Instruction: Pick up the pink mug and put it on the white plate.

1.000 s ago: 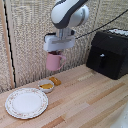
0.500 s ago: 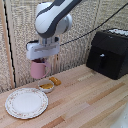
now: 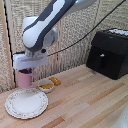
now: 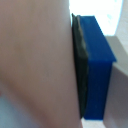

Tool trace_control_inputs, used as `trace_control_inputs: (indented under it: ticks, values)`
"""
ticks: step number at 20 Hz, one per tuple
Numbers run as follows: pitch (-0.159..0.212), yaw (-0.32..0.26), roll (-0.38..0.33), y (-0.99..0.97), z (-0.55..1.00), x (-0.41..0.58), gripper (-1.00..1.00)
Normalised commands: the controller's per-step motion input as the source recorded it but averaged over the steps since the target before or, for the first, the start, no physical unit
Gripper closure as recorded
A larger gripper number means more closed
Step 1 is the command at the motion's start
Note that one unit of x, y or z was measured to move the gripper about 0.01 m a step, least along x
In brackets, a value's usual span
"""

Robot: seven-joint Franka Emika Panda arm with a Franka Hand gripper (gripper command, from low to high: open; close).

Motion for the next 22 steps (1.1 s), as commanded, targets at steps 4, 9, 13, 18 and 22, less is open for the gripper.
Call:
trace_control_inputs:
  ticks: [4,9,13,18,22]
  values:
    - [0.0,0.01,-0.098,0.2,-0.45,0.153,1.0]
    - [0.0,0.017,-0.097,0.17,-0.45,0.204,1.0]
    - [0.003,0.011,-0.07,0.2,-0.22,0.095,1.0]
    - [0.007,0.002,-0.012,0.14,0.0,0.0,-1.0]
    - [0.021,0.015,0.0,0.02,0.26,0.013,-1.0]
